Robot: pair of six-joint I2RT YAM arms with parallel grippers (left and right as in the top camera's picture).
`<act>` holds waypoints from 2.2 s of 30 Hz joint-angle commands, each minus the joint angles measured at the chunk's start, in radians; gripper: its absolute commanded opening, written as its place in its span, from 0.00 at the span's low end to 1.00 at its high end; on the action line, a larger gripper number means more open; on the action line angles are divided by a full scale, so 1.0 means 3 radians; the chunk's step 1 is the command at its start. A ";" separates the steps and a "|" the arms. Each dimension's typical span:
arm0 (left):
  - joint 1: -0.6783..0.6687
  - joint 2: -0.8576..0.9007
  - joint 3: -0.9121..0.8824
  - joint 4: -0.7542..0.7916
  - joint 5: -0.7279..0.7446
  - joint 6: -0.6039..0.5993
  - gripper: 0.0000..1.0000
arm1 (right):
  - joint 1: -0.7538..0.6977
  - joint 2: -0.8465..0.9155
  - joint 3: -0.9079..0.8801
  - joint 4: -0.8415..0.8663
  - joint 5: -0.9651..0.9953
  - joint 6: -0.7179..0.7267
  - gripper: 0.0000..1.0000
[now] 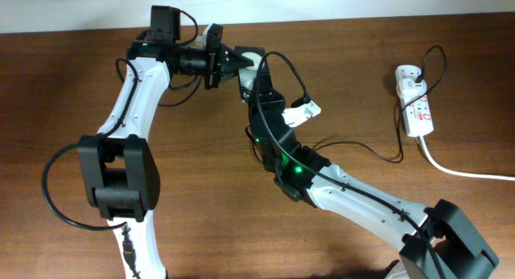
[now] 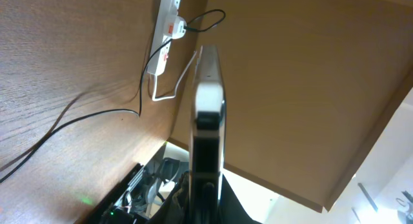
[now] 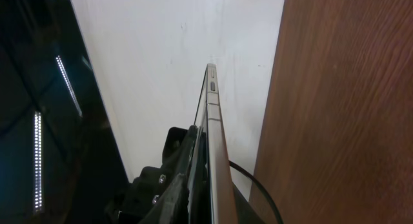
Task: Plug charger to phone and switch on socket
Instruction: 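Open the right gripper and pull it away from the phone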
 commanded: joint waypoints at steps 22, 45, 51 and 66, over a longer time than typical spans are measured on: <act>0.0209 0.0031 0.0003 0.0095 0.0013 0.0120 0.00 | 0.0034 -0.0029 0.0081 -0.0123 -0.0106 -0.0315 0.56; 0.0497 0.0031 0.0003 0.0069 0.0014 0.0421 0.00 | 0.0031 -0.0150 0.0080 -0.1694 -0.0011 -0.0315 0.60; 0.0518 0.0031 0.0003 0.0066 0.0014 0.0421 0.00 | 0.0028 -0.0168 0.0080 -0.1995 -0.0005 -0.0557 0.71; 0.0518 0.0031 0.0003 0.0067 0.0013 0.0421 0.00 | 0.0028 -0.0168 0.0080 -0.2337 -0.0287 -0.1559 0.73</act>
